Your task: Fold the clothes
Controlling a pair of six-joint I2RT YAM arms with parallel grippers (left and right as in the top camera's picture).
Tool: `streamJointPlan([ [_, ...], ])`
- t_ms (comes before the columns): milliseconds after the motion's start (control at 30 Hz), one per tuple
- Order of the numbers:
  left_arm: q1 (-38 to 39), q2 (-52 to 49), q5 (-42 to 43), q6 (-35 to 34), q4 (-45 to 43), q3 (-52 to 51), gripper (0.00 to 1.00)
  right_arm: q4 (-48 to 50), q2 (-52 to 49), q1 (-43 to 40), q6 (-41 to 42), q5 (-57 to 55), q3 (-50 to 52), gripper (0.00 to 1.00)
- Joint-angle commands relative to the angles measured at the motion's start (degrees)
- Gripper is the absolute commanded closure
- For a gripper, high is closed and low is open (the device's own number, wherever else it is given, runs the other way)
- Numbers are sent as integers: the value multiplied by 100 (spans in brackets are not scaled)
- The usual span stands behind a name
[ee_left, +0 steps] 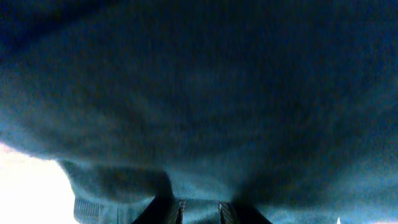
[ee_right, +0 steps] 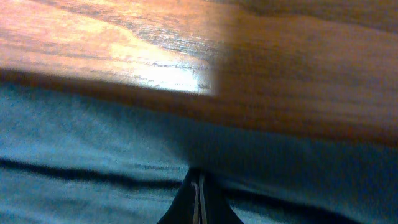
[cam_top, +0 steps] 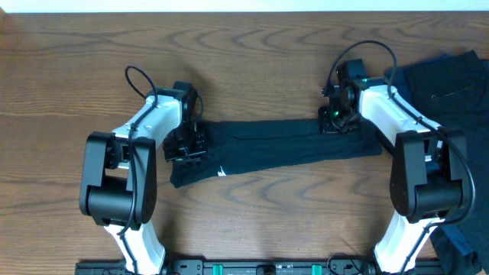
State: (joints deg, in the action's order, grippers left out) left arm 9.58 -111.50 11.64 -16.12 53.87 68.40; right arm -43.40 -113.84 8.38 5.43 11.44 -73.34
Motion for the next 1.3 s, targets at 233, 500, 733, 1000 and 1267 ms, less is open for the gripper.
streamJointPlan([
  [233,-133,-7,-981,-48,-1051,-256,79,837,26,157,13,-48,376,99],
  [500,-640,-7,-977,146,-1414,-256,79,1084,26,164,33,-50,376,98],
  [733,-887,2,-802,151,-1342,-133,79,1493,26,247,-17,-48,350,96],
  [1000,-848,564,-455,249,-793,413,79,1034,39,278,-245,212,-354,93],
  [1267,-837,1539,44,208,-876,433,79,1115,26,798,-334,1108,-680,93],
])
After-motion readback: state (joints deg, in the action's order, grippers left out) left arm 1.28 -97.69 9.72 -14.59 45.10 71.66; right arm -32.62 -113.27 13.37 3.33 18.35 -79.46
